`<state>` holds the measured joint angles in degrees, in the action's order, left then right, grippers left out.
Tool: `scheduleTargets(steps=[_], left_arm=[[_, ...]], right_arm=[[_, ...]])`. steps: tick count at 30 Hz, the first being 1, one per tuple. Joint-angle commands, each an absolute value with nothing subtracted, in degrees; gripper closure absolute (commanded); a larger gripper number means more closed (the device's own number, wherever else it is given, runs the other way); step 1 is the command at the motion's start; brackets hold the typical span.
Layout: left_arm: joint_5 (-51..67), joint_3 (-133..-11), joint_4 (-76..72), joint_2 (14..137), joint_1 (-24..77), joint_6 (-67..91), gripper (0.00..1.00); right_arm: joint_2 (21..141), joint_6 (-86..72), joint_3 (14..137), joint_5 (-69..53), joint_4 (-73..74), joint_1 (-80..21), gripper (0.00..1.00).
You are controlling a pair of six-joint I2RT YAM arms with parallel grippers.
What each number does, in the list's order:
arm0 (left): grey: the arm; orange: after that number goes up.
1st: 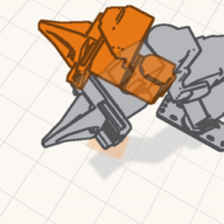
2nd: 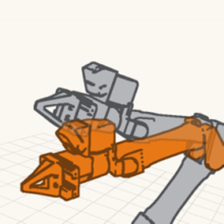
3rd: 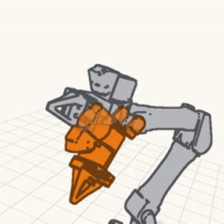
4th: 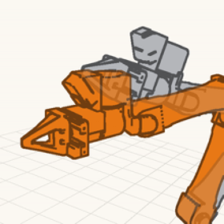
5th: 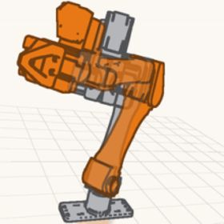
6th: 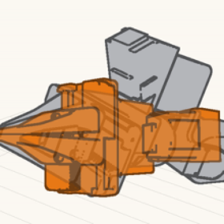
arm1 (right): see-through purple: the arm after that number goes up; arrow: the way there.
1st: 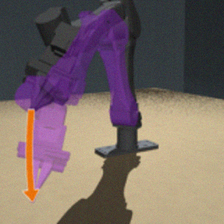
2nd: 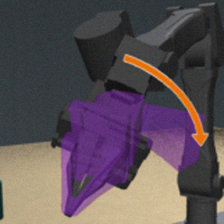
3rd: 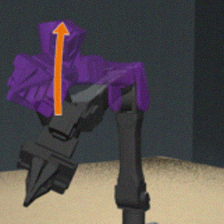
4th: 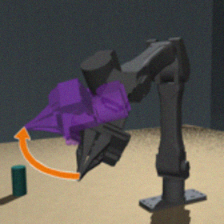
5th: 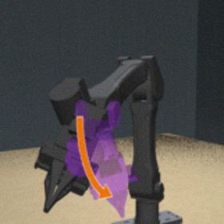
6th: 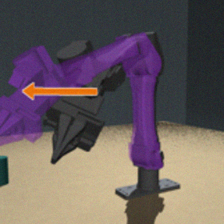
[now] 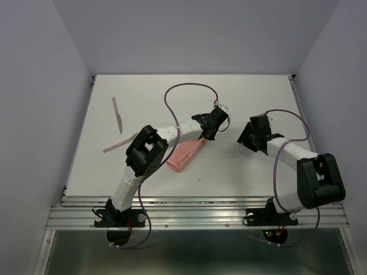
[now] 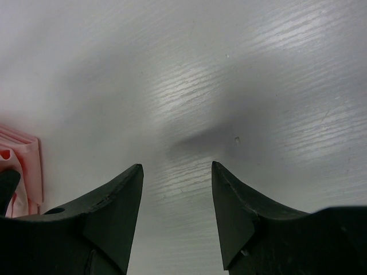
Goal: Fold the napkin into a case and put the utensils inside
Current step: Pick up the top corner of the smaller rectangle folded napkin from the center of the board, then stuff the top corner of the square-folded napkin into the folded napkin.
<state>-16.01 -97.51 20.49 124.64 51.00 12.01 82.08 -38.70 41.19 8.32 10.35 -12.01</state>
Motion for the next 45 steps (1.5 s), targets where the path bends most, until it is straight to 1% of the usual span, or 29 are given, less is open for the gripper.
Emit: scheduleTargets(steps=[1,2,4,5,8,9,10,13,17,24,29,33,38,45], left_arm=[[-17.23,-99.84,20.83,124.72,51.24,11.6,0.73],[-17.23,-99.84,20.83,124.8,51.24,11.51,0.75],[-17.31,-99.84,20.92,124.8,51.24,11.43,0.76],[-17.4,-99.84,20.83,124.72,51.24,11.43,0.79],[-17.67,-99.84,20.92,124.45,51.24,11.43,0.86],[-17.75,-99.76,20.83,124.19,51.24,11.51,0.95],[-17.75,-99.58,20.74,123.93,51.24,11.51,1.0],[-15.92,-97.48,18.64,121.74,50.89,10.99,1.0],[-8.99,-94.14,14.78,117.7,48.44,11.95,1.0],[1.56,-84.57,6.52,111.55,44.83,17.22,1.0],[3.16,-79.99,1.5,108.55,43.95,20.12,1.0],[4.48,-76.74,-1.4,106.7,43.16,21.35,1.0],[5.18,-75.85,-2.28,106.26,42.72,22.15,1.0],[4.83,-75.59,-2.55,106.26,42.63,22.24,1.0]], right_arm=[[80.07,-37.79,41.13,8.26,10.63,-11.6,0.44],[80.07,-37.71,41.22,8.26,10.72,-11.6,0.44],[79.98,-37.53,41.31,8.17,10.81,-11.6,0.43],[79.89,-37.53,41.4,8.17,10.9,-11.6,0.43],[79.89,-37.27,41.57,8.09,11.16,-11.6,0.43],[79.89,-37.09,41.66,7.48,11.16,-11.6,0.43],[79.81,-35.87,41.92,7.04,11.16,-11.6,0.44],[79.1,-33.49,42.19,5.19,10.46,-11.6,0.44],[79.01,-29.19,45.34,4.48,12.21,-12.83,0.44],[79.8,-24.35,49.73,4.57,12.74,-20.38,0.45],[82.61,-24.43,52.29,4.31,12.04,-24.69,0.51],[84.98,-24.61,53.7,3.78,10.55,-28.64,0.52],[88.67,-24.7,56.68,3.52,9.23,-31.46,0.53],[95.71,-23.73,61.26,3.43,9.76,-33.13,0.6]])
